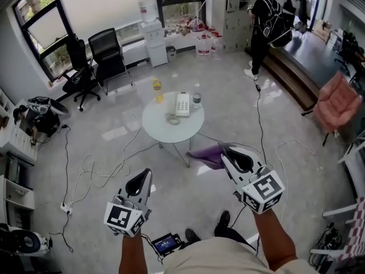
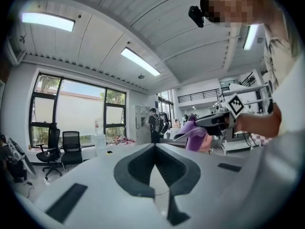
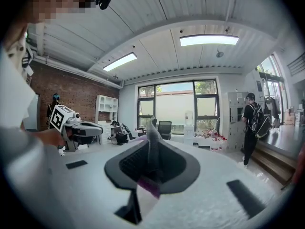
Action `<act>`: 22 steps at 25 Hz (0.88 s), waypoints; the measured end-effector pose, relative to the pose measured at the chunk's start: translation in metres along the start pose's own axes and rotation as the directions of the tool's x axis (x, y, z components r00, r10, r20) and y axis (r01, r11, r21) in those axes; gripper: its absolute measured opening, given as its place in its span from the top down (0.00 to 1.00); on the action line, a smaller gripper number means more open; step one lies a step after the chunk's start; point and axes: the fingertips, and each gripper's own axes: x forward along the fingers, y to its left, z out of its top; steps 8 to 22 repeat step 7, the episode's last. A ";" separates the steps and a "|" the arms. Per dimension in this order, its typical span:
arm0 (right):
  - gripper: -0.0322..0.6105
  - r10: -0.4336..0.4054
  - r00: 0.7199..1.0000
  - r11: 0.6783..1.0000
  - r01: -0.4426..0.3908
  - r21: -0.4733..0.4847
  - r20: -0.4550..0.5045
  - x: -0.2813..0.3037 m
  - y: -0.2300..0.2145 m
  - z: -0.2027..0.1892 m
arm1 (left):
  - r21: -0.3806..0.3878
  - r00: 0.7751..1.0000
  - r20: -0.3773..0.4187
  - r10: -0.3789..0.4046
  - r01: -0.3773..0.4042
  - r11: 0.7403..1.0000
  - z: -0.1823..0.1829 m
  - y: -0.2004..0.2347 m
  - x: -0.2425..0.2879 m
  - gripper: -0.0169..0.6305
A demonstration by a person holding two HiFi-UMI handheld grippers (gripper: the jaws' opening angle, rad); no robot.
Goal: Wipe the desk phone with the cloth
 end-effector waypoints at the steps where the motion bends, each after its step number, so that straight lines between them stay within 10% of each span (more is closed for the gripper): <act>1: 0.87 -0.002 1.000 1.000 0.002 -0.001 0.002 -0.003 0.000 0.000 | 0.003 1.000 -0.003 -0.001 0.001 1.000 0.001 -0.002 0.000 0.96; 22: 0.87 -0.003 1.000 1.000 0.003 0.004 0.004 -0.003 0.005 -0.004 | -0.003 1.000 0.000 0.001 -0.001 1.000 0.002 0.003 -0.003 0.96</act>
